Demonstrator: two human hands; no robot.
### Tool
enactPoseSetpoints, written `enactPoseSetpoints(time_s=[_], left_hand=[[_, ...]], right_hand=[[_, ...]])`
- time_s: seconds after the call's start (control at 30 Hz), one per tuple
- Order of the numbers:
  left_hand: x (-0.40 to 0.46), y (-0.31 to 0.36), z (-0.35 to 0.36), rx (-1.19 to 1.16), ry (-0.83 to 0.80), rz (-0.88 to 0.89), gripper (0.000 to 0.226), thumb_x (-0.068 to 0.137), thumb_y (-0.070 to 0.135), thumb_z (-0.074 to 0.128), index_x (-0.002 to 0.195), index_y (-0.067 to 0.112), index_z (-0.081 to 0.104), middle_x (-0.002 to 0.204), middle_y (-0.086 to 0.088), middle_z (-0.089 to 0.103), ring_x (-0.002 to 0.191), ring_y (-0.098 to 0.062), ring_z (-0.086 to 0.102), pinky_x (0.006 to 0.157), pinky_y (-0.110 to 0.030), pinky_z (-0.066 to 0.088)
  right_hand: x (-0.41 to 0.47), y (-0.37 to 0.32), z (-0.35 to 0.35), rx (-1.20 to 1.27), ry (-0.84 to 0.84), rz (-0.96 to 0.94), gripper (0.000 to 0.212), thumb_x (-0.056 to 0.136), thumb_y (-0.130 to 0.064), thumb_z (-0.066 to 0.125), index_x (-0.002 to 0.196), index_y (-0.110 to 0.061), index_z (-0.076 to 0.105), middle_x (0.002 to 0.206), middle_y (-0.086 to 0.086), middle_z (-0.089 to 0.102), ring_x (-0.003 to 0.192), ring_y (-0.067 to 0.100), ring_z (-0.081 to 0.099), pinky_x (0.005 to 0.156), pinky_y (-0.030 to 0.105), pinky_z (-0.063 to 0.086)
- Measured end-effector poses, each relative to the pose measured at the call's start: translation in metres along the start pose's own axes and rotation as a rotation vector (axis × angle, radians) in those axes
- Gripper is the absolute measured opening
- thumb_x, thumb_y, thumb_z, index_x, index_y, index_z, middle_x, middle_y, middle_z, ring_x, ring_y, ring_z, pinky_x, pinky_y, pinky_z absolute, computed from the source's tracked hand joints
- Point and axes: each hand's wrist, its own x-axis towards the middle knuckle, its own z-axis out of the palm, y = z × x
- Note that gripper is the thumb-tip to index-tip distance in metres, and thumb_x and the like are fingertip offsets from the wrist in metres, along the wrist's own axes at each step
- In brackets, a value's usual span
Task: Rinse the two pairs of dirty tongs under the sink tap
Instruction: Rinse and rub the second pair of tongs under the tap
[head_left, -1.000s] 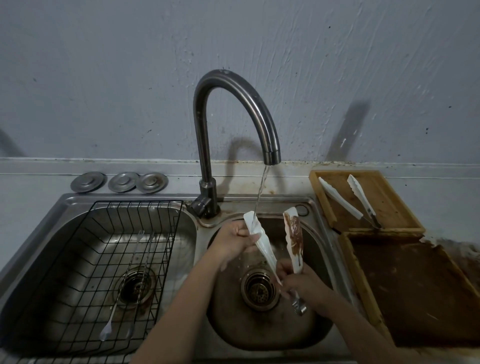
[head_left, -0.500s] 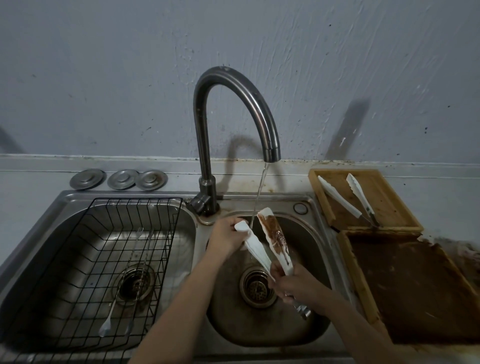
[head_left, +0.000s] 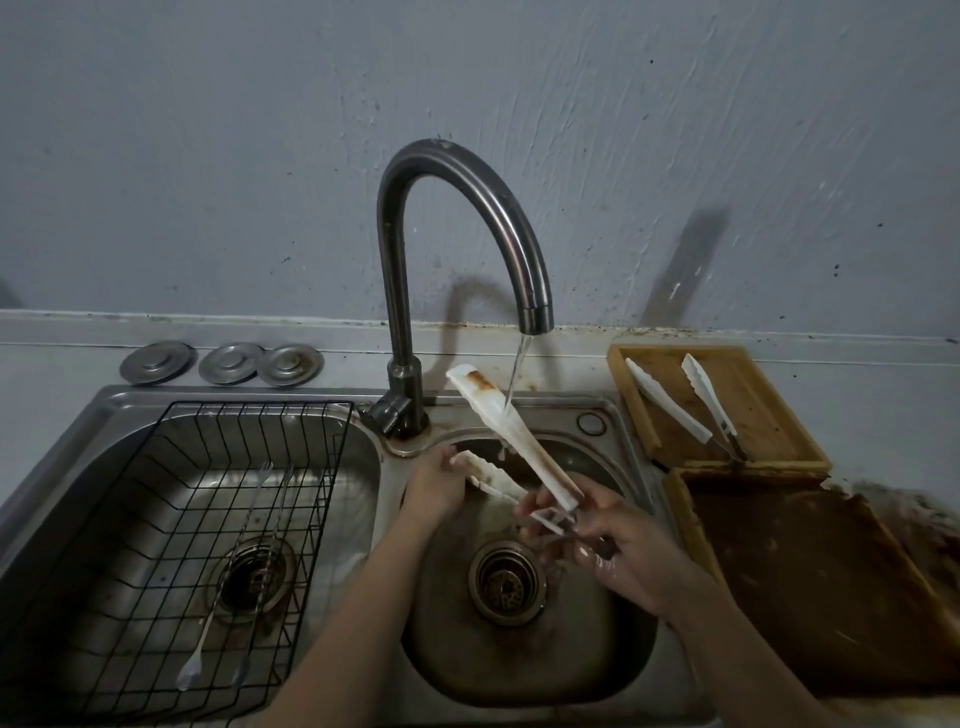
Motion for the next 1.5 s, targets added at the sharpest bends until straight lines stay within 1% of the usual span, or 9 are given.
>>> enactPoseSetpoints(time_s=[0.13, 0.33, 0.5, 0.63, 0.73, 1.0, 1.13, 1.3, 1.5], left_hand=[[-0.015, 0.008, 0.003, 0.040, 0.143, 0.192, 0.027, 0.095, 0.004, 0.041, 0.112, 0.008, 0.062, 0.117, -0.013, 0.065, 0.111, -0.026, 0.058, 0.102, -0.040, 0.043], [-0.038, 0.023, 0.003, -0.539, -0.263, -0.068, 0.043, 0.099, 0.022, 0.038, 0.080, 0.011, 0.076, 0.065, -0.008, 0.072, 0.050, -0.018, 0.064, 0.044, -0.023, 0.051], [-0.033, 0.022, -0.003, -0.681, -0.224, -0.290, 0.024, 0.096, 0.014, 0.044, 0.090, 0.001, 0.063, 0.043, -0.003, 0.059, 0.032, -0.011, 0.051, 0.036, -0.022, 0.045], [-0.033, 0.017, -0.002, -0.824, -0.230, -0.455, 0.028, 0.097, 0.017, 0.044, 0.087, 0.003, 0.066, 0.057, -0.008, 0.071, 0.042, -0.012, 0.064, 0.042, -0.022, 0.054], [-0.033, 0.019, 0.001, -0.937, -0.258, -0.498, 0.031, 0.098, 0.020, 0.042, 0.081, 0.002, 0.061, 0.046, -0.008, 0.064, 0.033, -0.012, 0.057, 0.045, -0.021, 0.053], [-0.026, 0.034, -0.002, -1.050, -0.166, -0.459, 0.028, 0.096, 0.015, 0.047, 0.072, 0.002, 0.053, 0.038, -0.004, 0.057, 0.030, -0.009, 0.054, 0.042, -0.018, 0.052], [-0.027, 0.034, -0.002, -0.986, -0.206, -0.442, 0.027, 0.097, 0.015, 0.045, 0.075, 0.005, 0.054, 0.035, -0.005, 0.055, 0.029, -0.008, 0.052, 0.045, -0.019, 0.052], [-0.027, 0.031, 0.008, -0.948, -0.241, -0.466, 0.028, 0.097, 0.019, 0.045, 0.078, 0.005, 0.060, 0.042, -0.002, 0.059, 0.038, -0.010, 0.057, 0.066, -0.028, 0.049], [-0.023, 0.043, 0.006, -1.082, -0.283, -0.402, 0.019, 0.096, -0.002, 0.037, 0.089, -0.002, 0.055, 0.079, -0.014, 0.060, 0.067, -0.017, 0.061, 0.055, -0.023, 0.058]], right_hand=[[0.015, -0.006, 0.006, -0.178, 0.098, 0.001, 0.023, 0.081, -0.006, 0.046, 0.097, -0.009, 0.062, 0.099, 0.014, 0.067, 0.092, 0.026, 0.060, 0.074, 0.034, 0.049], [0.044, -0.004, 0.022, -0.413, 0.098, 0.169, 0.022, 0.089, -0.010, 0.053, 0.110, -0.009, 0.059, 0.082, 0.002, 0.065, 0.074, 0.011, 0.060, 0.064, 0.021, 0.046], [0.051, 0.001, 0.026, -0.490, 0.106, 0.184, 0.045, 0.096, -0.046, 0.032, 0.085, -0.023, 0.069, 0.073, -0.004, 0.068, 0.068, 0.010, 0.062, 0.061, 0.019, 0.050], [0.059, 0.001, 0.023, -0.578, 0.275, 0.180, 0.061, 0.096, -0.049, 0.023, 0.082, -0.015, 0.071, 0.067, 0.001, 0.070, 0.053, 0.007, 0.062, 0.048, 0.016, 0.045], [0.075, -0.007, 0.029, -0.831, 0.360, 0.118, 0.060, 0.096, -0.047, 0.027, 0.078, -0.010, 0.069, 0.064, 0.002, 0.067, 0.048, 0.005, 0.058, 0.052, 0.023, 0.044], [0.105, -0.041, 0.043, -1.233, 0.269, 0.094, 0.056, 0.095, -0.046, 0.028, 0.057, -0.014, 0.052, 0.055, 0.006, 0.059, 0.051, 0.016, 0.054, 0.070, 0.035, 0.050], [0.095, -0.044, 0.038, -1.242, 0.139, 0.120, 0.043, 0.098, -0.025, 0.032, 0.060, -0.015, 0.050, 0.061, 0.008, 0.062, 0.048, 0.013, 0.052, 0.057, 0.029, 0.047], [0.082, -0.032, 0.029, -1.267, 0.072, 0.122, 0.021, 0.094, -0.027, 0.043, 0.078, -0.025, 0.058, 0.061, -0.008, 0.056, 0.052, 0.006, 0.051, 0.048, 0.023, 0.036], [0.068, -0.026, 0.020, -1.302, 0.249, 0.054, 0.042, 0.098, -0.035, 0.035, 0.060, -0.025, 0.051, 0.055, -0.007, 0.046, 0.049, 0.006, 0.043, 0.047, 0.023, 0.029]])
